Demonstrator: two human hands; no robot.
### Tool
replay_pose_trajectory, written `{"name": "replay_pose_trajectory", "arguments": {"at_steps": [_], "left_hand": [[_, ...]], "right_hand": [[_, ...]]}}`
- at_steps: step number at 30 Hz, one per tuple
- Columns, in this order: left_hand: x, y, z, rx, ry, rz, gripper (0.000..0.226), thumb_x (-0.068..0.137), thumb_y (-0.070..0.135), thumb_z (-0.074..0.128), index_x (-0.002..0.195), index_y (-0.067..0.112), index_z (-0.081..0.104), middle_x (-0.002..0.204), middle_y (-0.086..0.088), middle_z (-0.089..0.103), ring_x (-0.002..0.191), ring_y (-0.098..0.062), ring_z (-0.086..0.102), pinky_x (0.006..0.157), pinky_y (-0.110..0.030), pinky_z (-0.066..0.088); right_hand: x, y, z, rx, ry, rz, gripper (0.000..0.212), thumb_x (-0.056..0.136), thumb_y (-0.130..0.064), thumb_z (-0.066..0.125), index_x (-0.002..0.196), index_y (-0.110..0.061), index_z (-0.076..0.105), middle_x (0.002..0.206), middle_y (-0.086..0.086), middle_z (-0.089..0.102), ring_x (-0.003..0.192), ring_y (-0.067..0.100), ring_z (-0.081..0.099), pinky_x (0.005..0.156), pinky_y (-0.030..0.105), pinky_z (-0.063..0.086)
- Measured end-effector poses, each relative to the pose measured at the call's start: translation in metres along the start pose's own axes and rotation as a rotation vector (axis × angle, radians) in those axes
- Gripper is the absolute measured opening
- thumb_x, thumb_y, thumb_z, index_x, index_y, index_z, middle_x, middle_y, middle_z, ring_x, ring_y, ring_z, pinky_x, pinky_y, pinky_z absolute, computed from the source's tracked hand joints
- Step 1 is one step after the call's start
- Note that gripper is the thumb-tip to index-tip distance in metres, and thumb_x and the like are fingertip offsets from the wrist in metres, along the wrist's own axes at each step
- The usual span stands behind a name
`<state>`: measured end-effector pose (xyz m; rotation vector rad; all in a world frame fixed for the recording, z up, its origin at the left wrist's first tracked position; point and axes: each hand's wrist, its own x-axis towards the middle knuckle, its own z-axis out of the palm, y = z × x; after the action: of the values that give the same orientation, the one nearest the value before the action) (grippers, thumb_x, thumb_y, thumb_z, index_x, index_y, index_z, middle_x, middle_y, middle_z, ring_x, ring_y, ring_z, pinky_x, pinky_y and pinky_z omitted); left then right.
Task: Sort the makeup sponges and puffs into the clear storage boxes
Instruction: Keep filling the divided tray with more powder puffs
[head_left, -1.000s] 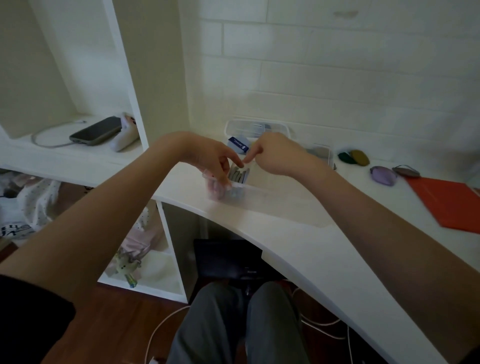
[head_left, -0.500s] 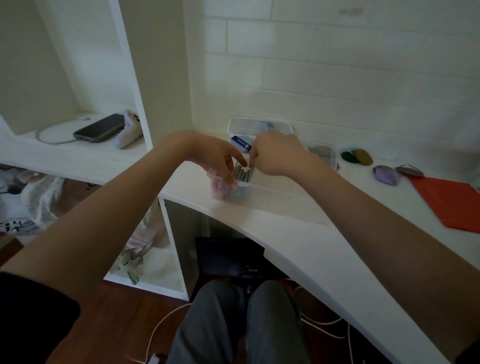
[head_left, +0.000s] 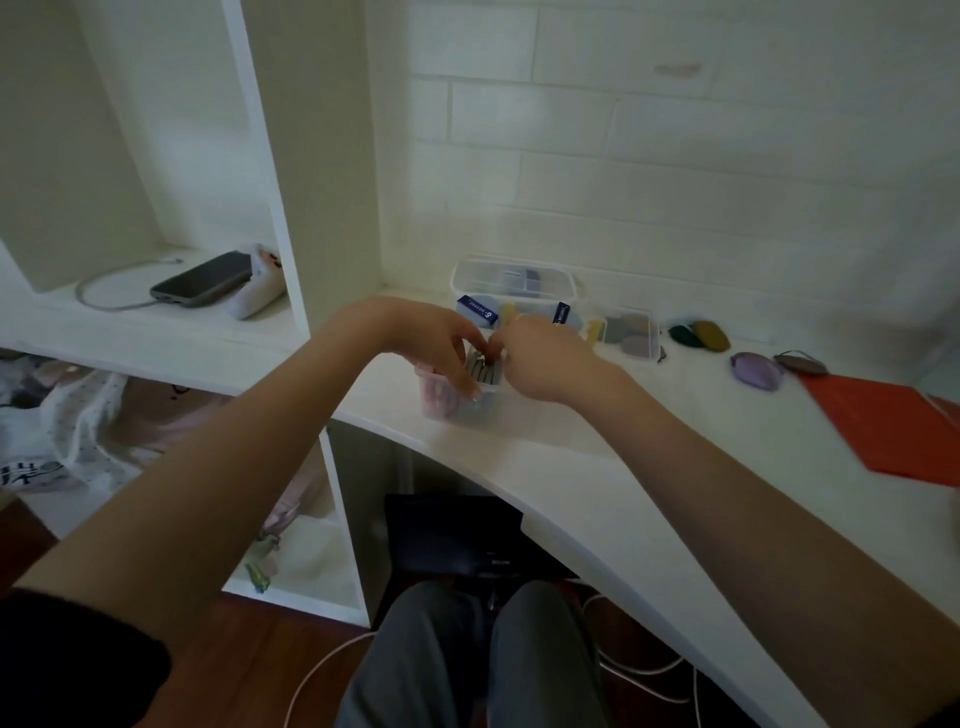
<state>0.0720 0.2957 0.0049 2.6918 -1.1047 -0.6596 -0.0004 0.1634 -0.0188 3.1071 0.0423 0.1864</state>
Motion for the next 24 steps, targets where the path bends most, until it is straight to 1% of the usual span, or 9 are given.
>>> {"name": "replay_pose_trajectory", "arguments": {"at_steps": [4, 6, 9, 10, 12, 15, 17, 21, 24], "left_hand": [[-0.001, 0.007, -0.004, 0.081, 0.048, 0.011, 0.070, 0.076, 0.048, 0.072, 0.137, 0.029, 0.043, 0.087, 0.017, 0.050, 0.093, -0.012, 0.052, 0.086, -0.027, 0.040], [-0.001, 0.010, -0.007, 0.063, 0.092, -0.002, 0.060, 0.079, 0.050, 0.068, 0.131, 0.029, 0.050, 0.088, 0.015, 0.052, 0.091, -0.011, 0.053, 0.086, -0.027, 0.041], [0.006, 0.005, -0.013, -0.079, 0.303, -0.017, 0.040, 0.088, 0.046, 0.059, 0.115, 0.017, 0.063, 0.090, 0.001, 0.065, 0.078, -0.013, 0.060, 0.077, -0.028, 0.046], [0.010, 0.002, -0.014, -0.074, 0.412, -0.029, 0.036, 0.091, 0.041, 0.057, 0.113, 0.013, 0.064, 0.094, -0.005, 0.067, 0.080, -0.016, 0.060, 0.076, -0.028, 0.045], [0.022, -0.002, -0.011, -0.037, 0.567, -0.063, 0.033, 0.093, 0.029, 0.057, 0.117, 0.006, 0.062, 0.112, -0.013, 0.064, 0.097, -0.025, 0.058, 0.082, -0.031, 0.043], [0.043, -0.003, 0.003, -0.029, 0.613, -0.072, 0.037, 0.089, 0.024, 0.062, 0.118, 0.001, 0.060, 0.115, -0.019, 0.062, 0.107, -0.034, 0.056, 0.087, -0.037, 0.044], [0.055, -0.005, 0.008, -0.009, 0.635, -0.090, 0.039, 0.089, 0.026, 0.063, 0.121, 0.004, 0.057, 0.114, -0.019, 0.062, 0.109, -0.036, 0.053, 0.090, -0.041, 0.045], [0.066, -0.009, 0.004, 0.038, 0.678, -0.126, 0.051, 0.082, 0.028, 0.069, 0.127, 0.009, 0.051, 0.117, -0.016, 0.059, 0.110, -0.035, 0.050, 0.092, -0.041, 0.043], [0.061, -0.008, -0.001, -0.181, 0.835, -0.031, 0.035, 0.079, 0.024, 0.073, 0.110, 0.010, 0.064, 0.097, -0.007, 0.065, 0.088, -0.020, 0.057, 0.071, -0.023, 0.045]], "right_hand": [[-0.006, 0.016, -0.002, 0.179, 0.111, 0.020, 0.038, 0.093, -0.008, 0.039, 0.117, -0.023, 0.064, 0.117, 0.003, 0.063, 0.105, 0.024, 0.059, 0.081, 0.033, 0.046], [-0.013, 0.026, 0.004, 0.387, 0.223, 0.059, 0.037, 0.091, -0.005, 0.039, 0.110, -0.018, 0.068, 0.111, 0.006, 0.067, 0.102, 0.025, 0.060, 0.086, 0.037, 0.049], [-0.012, 0.045, 0.009, 0.622, 0.458, 0.178, 0.032, 0.089, 0.000, 0.042, 0.102, -0.011, 0.070, 0.105, 0.012, 0.067, 0.096, 0.026, 0.061, 0.087, 0.036, 0.049], [-0.010, 0.051, 0.008, 0.616, 0.480, 0.220, 0.030, 0.091, -0.002, 0.043, 0.107, -0.010, 0.068, 0.108, 0.013, 0.065, 0.098, 0.026, 0.059, 0.087, 0.033, 0.047], [-0.003, 0.061, 0.006, 0.502, 0.390, 0.266, 0.030, 0.096, -0.012, 0.045, 0.123, -0.008, 0.058, 0.120, 0.016, 0.060, 0.109, 0.030, 0.054, 0.092, 0.033, 0.040], [0.009, 0.065, 0.007, 0.326, 0.211, 0.298, 0.037, 0.099, -0.026, 0.043, 0.132, -0.008, 0.047, 0.125, 0.018, 0.057, 0.115, 0.035, 0.049, 0.095, 0.036, 0.032], [0.016, 0.063, 0.012, 0.332, 0.212, 0.302, 0.036, 0.098, -0.026, 0.046, 0.130, -0.012, 0.048, 0.120, 0.016, 0.060, 0.112, 0.036, 0.048, 0.091, 0.038, 0.036], [0.024, 0.059, 0.019, 0.610, 0.421, 0.261, 0.033, 0.086, -0.008, 0.061, 0.118, -0.014, 0.058, 0.103, 0.008, 0.058, 0.095, 0.025, 0.054, 0.086, 0.036, 0.045], [0.022, 0.059, 0.015, 0.983, 0.550, 0.274, 0.030, 0.083, -0.001, 0.066, 0.109, -0.015, 0.062, 0.082, -0.005, 0.051, 0.075, 0.016, 0.054, 0.072, 0.029, 0.052]]}}
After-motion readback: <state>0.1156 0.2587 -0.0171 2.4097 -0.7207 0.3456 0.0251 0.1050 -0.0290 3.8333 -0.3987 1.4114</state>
